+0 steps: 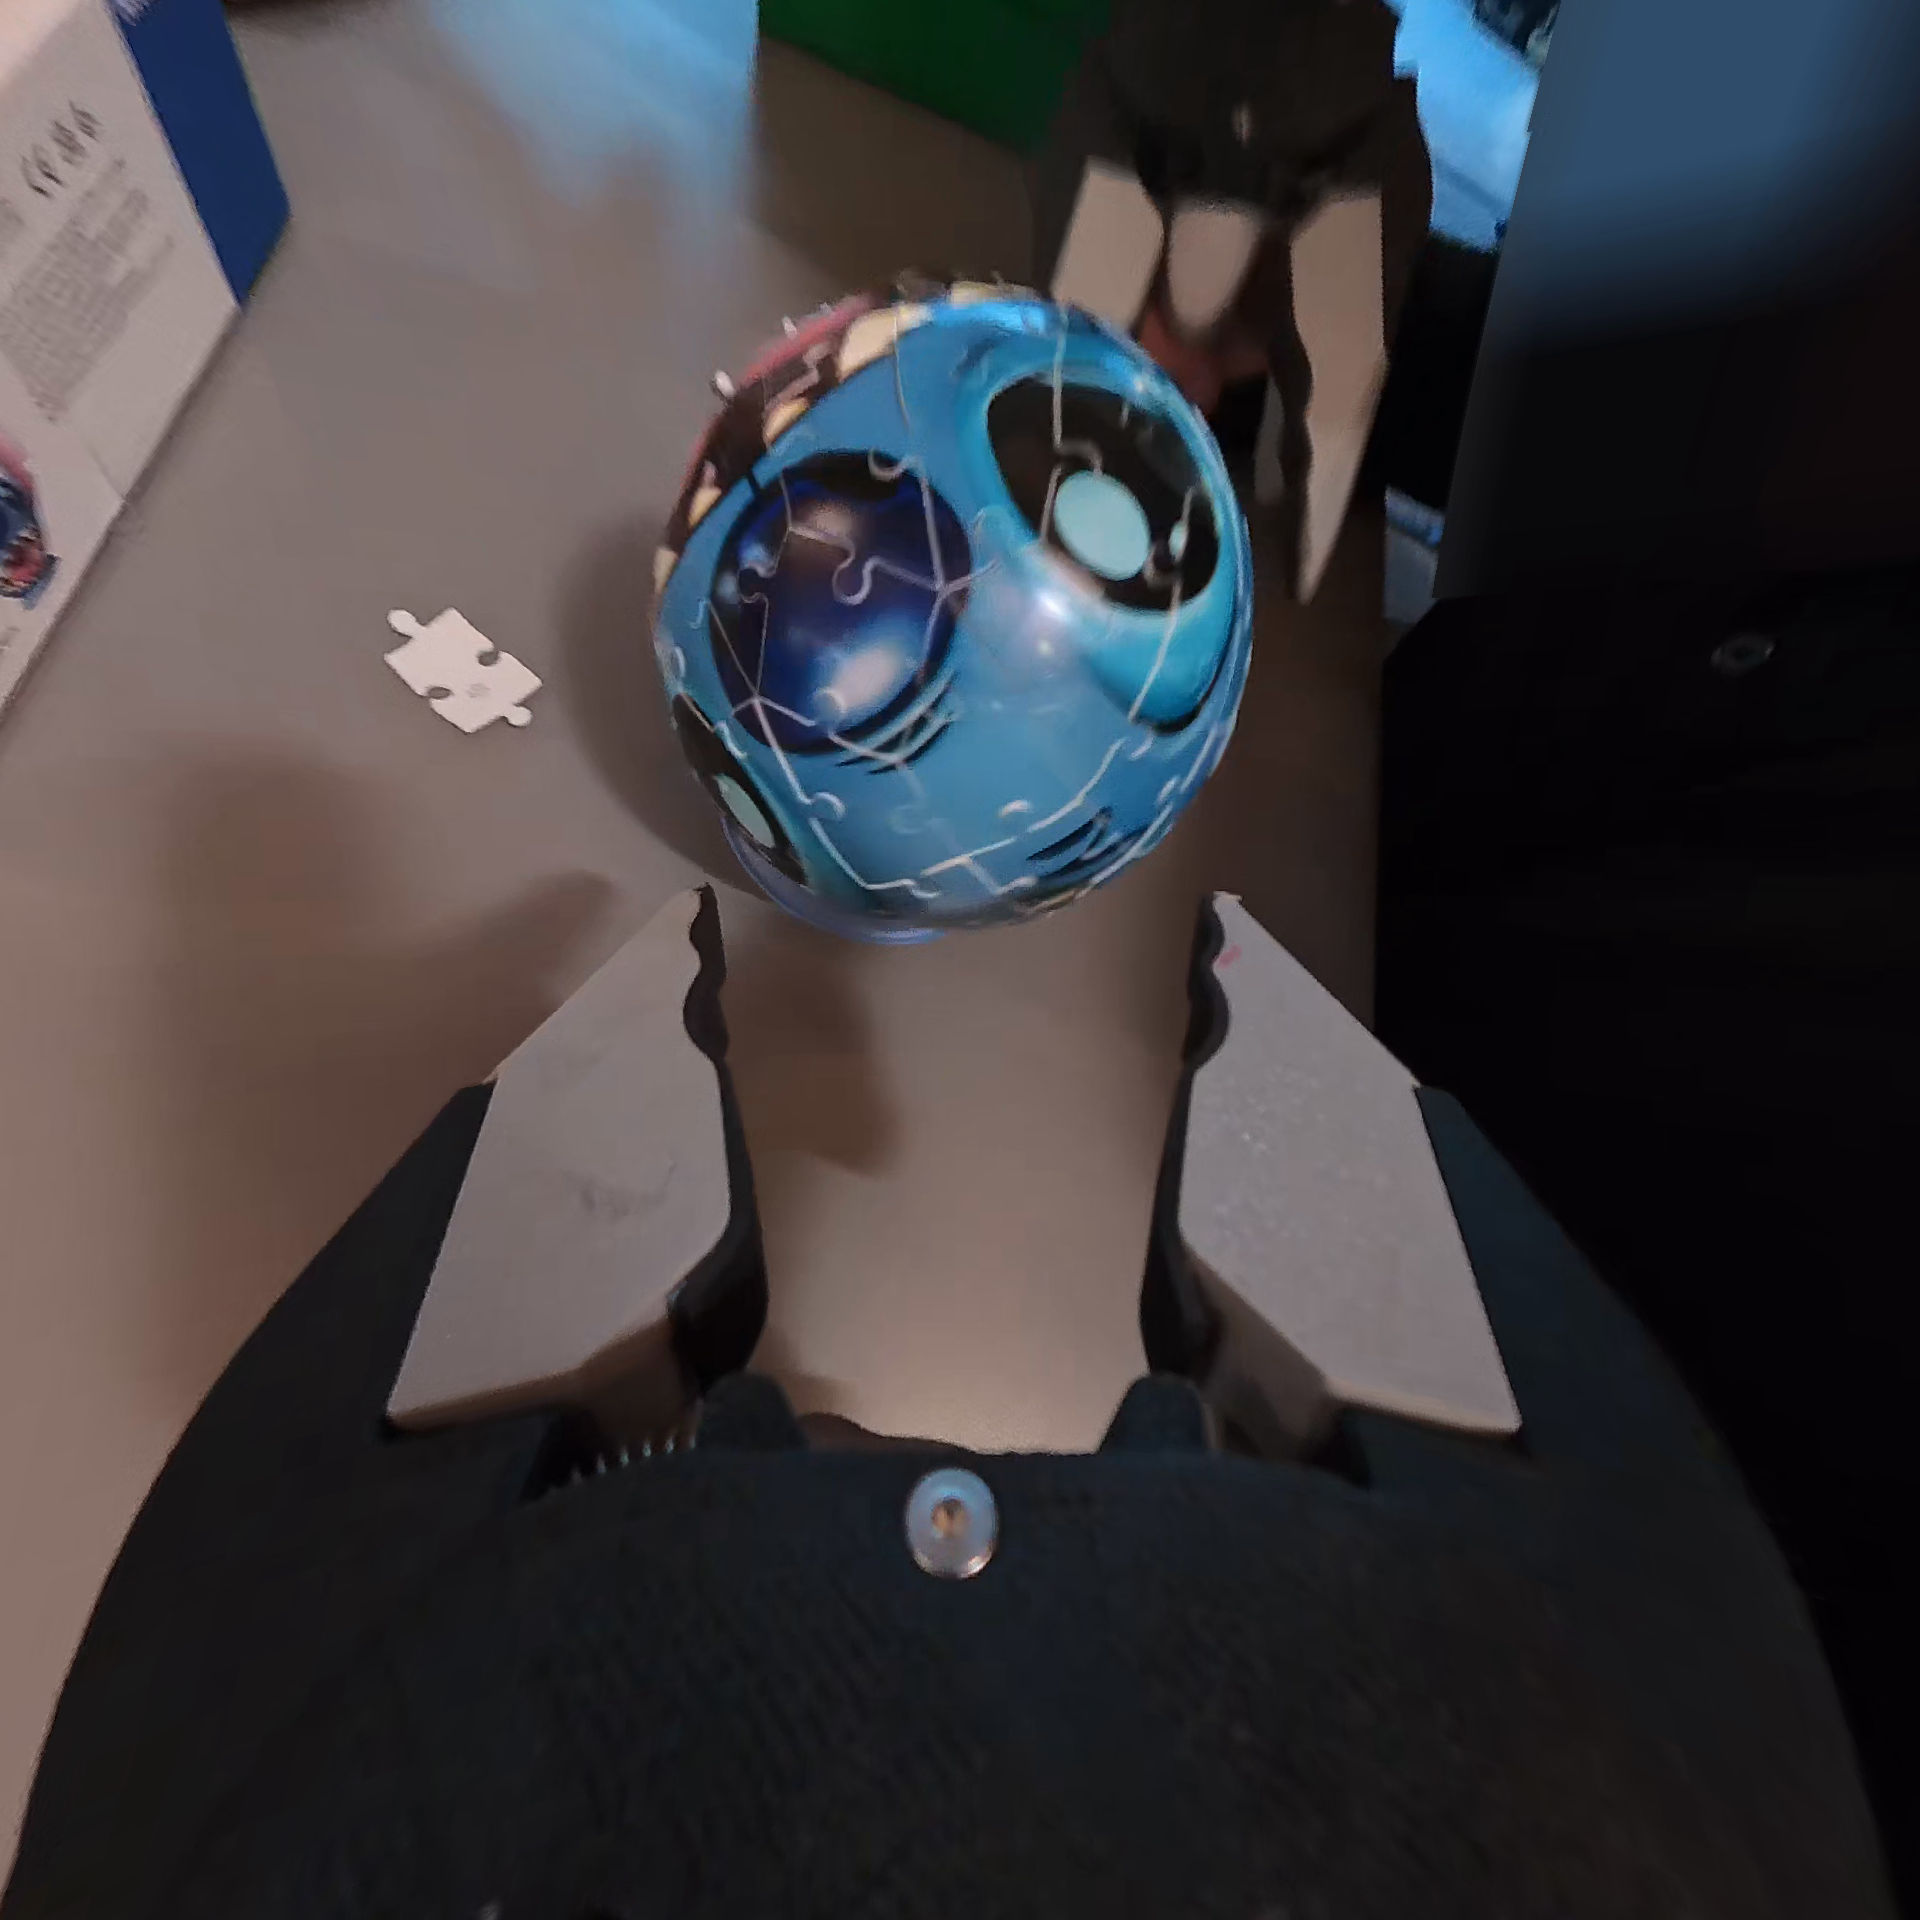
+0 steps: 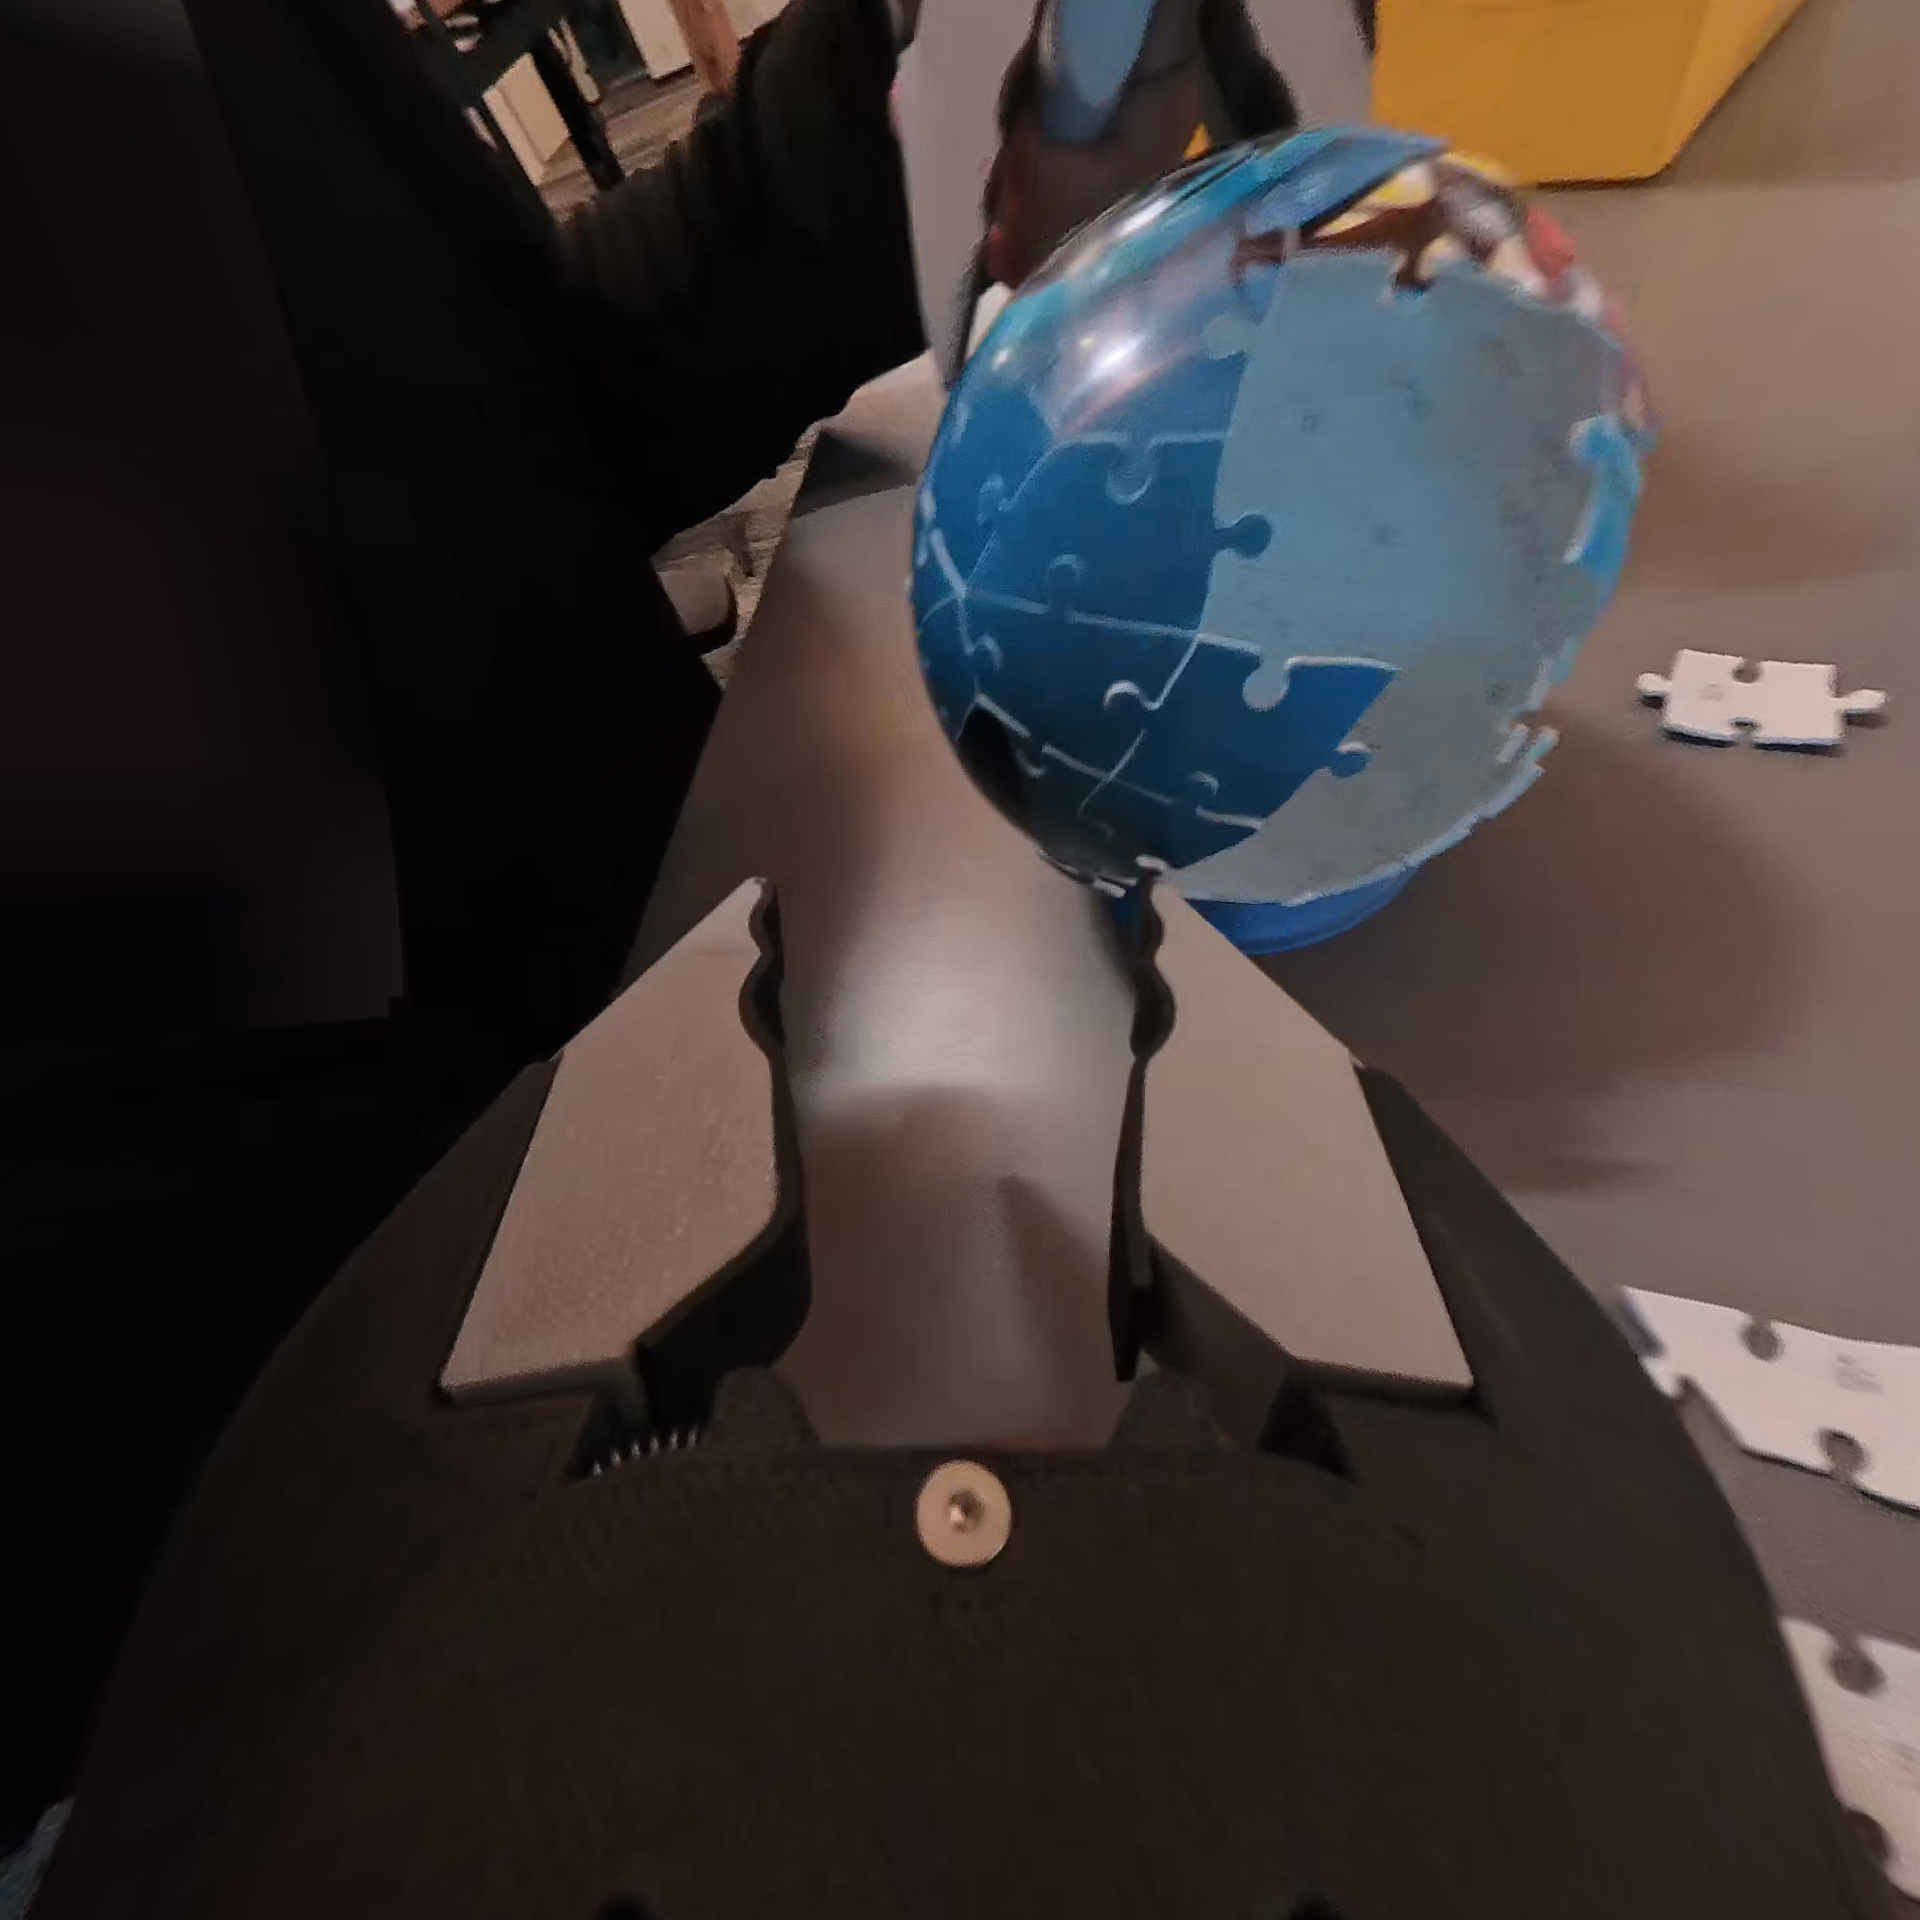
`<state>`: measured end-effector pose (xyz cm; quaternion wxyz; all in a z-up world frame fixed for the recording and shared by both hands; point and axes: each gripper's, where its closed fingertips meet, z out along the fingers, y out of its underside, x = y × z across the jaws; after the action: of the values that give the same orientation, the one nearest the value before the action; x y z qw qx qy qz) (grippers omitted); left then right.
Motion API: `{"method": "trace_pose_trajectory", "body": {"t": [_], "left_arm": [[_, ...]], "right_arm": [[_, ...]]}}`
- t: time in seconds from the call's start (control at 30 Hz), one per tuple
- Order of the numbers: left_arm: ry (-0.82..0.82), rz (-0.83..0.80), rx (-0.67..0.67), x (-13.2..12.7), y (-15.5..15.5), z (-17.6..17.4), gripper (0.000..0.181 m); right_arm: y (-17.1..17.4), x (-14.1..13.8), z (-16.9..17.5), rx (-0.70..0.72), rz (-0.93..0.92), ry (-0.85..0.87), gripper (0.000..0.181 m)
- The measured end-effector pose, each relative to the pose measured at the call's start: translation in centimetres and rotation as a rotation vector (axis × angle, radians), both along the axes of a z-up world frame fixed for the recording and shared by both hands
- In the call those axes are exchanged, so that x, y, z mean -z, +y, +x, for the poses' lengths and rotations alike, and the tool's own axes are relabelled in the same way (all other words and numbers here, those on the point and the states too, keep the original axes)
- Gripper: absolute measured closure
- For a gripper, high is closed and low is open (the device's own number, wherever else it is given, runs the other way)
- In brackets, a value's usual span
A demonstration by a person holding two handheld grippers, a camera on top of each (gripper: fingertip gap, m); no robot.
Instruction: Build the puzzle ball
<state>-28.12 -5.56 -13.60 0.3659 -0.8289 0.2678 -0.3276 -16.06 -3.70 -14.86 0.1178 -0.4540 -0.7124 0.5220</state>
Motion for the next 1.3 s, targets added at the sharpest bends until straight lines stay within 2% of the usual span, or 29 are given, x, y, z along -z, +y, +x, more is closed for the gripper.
{"method": "trace_pose_trajectory", "body": {"t": [0.07, 0.13, 0.33, 0.43, 0.6, 0.87, 1.1, 1.23, 1.3], "left_arm": [[-0.013, 0.011, -0.018, -0.4, 0.1, -0.4, 0.094], [-0.015, 0.018, -0.035, -0.7, 0.1, -0.7, 0.094], [-0.017, 0.065, -0.09, -1.1, 0.1, -1.5, 0.095], [-0.034, 0.051, -0.07, -1.3, 0.0, -0.9, 0.096], [0.037, 0.053, -0.076, -0.3, -0.6, -0.9, 0.096], [-0.055, 0.045, -0.237, -1.0, 0.4, -2.9, 0.103], [-0.046, 0.063, -0.279, -1.1, 0.6, -3.5, 0.104], [-0.094, 0.034, -0.367, -0.5, 2.5, -4.7, 0.111], [-0.13, 0.039, -0.349, -0.3, 3.3, -4.3, 0.113]], "right_arm": [[-0.8, 0.6, 0.8, -0.035, 0.004, -0.022, 0.115], [0.2, 1.1, 1.5, 0.016, 0.062, 0.001, 0.119], [8.8, -1.4, 4.3, 0.393, 0.099, 0.171, 0.122], [11.4, -1.6, 5.3, 0.476, 0.137, 0.167, 0.12], [14.6, 0.1, 6.6, 0.584, 0.283, 0.092, 0.119], [15.3, 1.9, 7.2, 0.597, 0.309, 0.011, 0.119], [14.5, 2.8, 6.7, 0.569, 0.344, -0.018, 0.121], [14.0, 2.6, 6.3, 0.551, 0.359, 0.002, 0.122], [14.2, 2.5, 6.2, 0.557, 0.374, 0.022, 0.121]]}}
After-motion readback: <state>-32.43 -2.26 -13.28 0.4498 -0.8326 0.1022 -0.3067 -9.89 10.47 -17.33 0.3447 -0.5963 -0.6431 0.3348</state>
